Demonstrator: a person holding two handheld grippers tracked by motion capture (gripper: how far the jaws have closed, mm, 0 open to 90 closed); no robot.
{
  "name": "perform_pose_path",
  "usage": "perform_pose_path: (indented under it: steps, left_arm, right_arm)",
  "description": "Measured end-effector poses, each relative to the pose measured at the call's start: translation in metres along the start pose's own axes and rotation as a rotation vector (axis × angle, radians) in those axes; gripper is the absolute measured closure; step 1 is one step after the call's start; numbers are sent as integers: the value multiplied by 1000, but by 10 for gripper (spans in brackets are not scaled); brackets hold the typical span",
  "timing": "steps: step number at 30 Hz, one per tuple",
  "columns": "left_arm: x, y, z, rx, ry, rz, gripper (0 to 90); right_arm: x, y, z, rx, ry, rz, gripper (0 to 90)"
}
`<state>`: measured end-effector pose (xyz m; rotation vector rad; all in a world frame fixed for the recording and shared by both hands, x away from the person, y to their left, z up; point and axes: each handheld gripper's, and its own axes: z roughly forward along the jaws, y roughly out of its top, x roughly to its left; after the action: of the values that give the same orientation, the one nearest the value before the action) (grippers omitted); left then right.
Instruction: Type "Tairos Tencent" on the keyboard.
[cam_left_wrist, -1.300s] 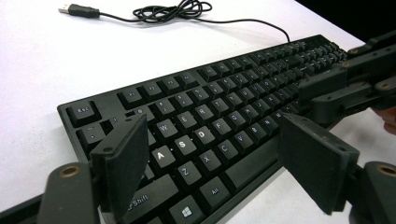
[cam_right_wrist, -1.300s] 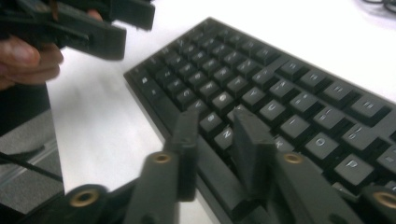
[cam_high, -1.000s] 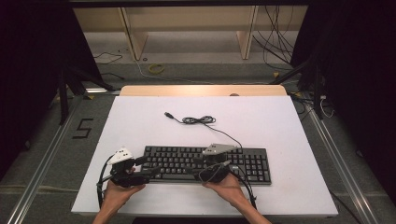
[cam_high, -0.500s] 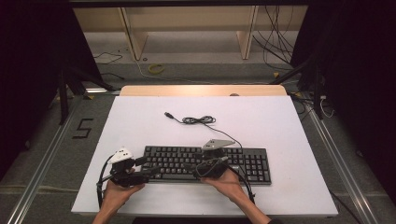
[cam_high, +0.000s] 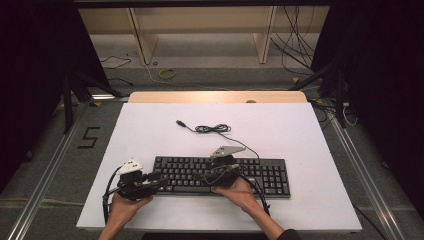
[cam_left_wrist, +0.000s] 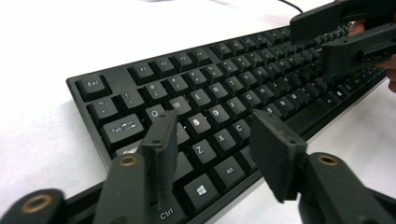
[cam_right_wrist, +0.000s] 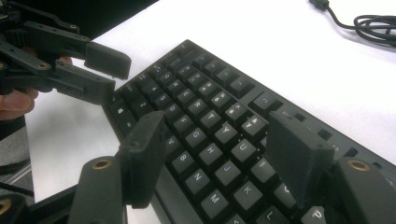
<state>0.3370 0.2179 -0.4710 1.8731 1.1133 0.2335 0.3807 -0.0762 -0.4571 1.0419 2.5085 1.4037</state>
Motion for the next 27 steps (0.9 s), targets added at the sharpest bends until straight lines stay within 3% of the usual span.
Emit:
perform_pose_path:
  steps: [4, 13, 22, 27]
  left_arm:
    - [2, -1, 0, 17, 21, -6, 610]
    - [3, -2, 1, 60, 57, 0, 802]
    - [4, -2, 2, 73, 63, 4, 887]
    - [6, -2, 3, 83, 66, 5, 889]
  right_arm:
    - [1, 2, 4, 4, 3, -4, 426]
    - [4, 9, 14, 19, -1, -22, 608]
    - [8, 15, 27, 47, -13, -40, 816]
    - [8, 17, 35, 67, -21, -43, 887]
